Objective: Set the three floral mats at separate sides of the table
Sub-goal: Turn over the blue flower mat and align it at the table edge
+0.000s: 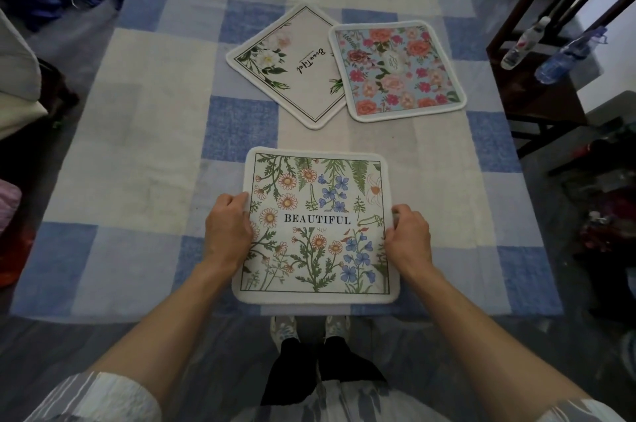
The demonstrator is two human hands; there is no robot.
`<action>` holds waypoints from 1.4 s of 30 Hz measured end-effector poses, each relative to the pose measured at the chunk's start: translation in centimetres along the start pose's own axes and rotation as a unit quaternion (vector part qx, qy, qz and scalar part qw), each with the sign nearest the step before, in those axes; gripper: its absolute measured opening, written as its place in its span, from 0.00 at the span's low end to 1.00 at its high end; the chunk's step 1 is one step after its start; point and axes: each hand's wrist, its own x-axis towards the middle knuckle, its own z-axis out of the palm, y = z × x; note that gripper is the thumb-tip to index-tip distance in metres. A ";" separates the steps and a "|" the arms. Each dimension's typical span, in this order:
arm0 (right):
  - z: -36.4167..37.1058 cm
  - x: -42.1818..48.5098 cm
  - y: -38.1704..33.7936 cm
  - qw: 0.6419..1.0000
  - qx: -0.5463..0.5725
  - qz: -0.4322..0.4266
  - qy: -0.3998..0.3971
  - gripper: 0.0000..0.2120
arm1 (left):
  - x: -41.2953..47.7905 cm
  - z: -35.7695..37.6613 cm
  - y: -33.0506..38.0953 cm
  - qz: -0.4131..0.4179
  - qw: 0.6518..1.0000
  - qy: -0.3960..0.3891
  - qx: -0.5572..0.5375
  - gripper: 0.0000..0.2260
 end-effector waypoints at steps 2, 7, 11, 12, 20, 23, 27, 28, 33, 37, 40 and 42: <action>0.3 -0.4 -0.3 1.000 0.006 -0.003 -0.004 0.13 | 0.4 -0.5 -0.2 0.008 1.000 0.005 0.007 0.13; 0.8 -0.6 -1.1 1.000 0.010 -0.026 -0.003 0.12 | 0.6 -1.5 -1.0 0.002 1.000 0.000 0.022 0.12; 0.9 -0.5 -1.1 1.000 0.013 -0.024 -0.007 0.14 | 0.5 -1.4 -1.1 -0.007 0.999 -0.018 0.031 0.12; 0.9 -0.5 -1.1 1.000 0.011 -0.022 -0.010 0.15 | 0.4 -1.3 -1.1 -0.008 0.999 -0.027 0.037 0.11; 0.8 -1.2 -1.3 0.997 -0.071 -0.012 -0.021 0.21 | 0.5 -2.3 -2.2 0.021 0.977 -0.054 0.206 0.14; 0.9 -1.5 -1.4 0.993 -0.116 -0.008 -0.014 0.23 | 0.8 -2.3 -2.6 0.044 0.958 -0.065 0.277 0.14; 1.1 -1.8 -1.5 0.992 -0.125 -0.007 -0.026 0.21 | 0.3 -1.8 -2.9 0.025 0.962 -0.087 0.258 0.14; 1.2 -1.9 -1.6 0.992 -0.120 -0.007 -0.030 0.19 | 0.1 -1.8 -2.9 0.018 0.965 -0.088 0.248 0.14; 1.2 -1.7 -1.7 0.992 -0.111 -0.014 -0.051 0.11 | 0.5 -1.8 -2.5 -0.028 0.980 -0.078 0.181 0.08; 1.2 -1.8 -1.5 0.993 -0.104 -0.019 -0.047 0.12 | 0.4 -1.9 -2.4 -0.038 0.985 -0.072 0.154 0.07; 1.3 -1.8 -1.1 0.994 -0.091 -0.041 -0.037 0.12 | -0.1 -1.9 -2.4 -0.035 0.988 -0.067 0.131 0.06; 1.2 -1.5 -1.0 0.994 -0.091 -0.056 -0.026 0.12 | -0.3 -1.9 -2.1 -0.038 0.990 -0.065 0.123 0.06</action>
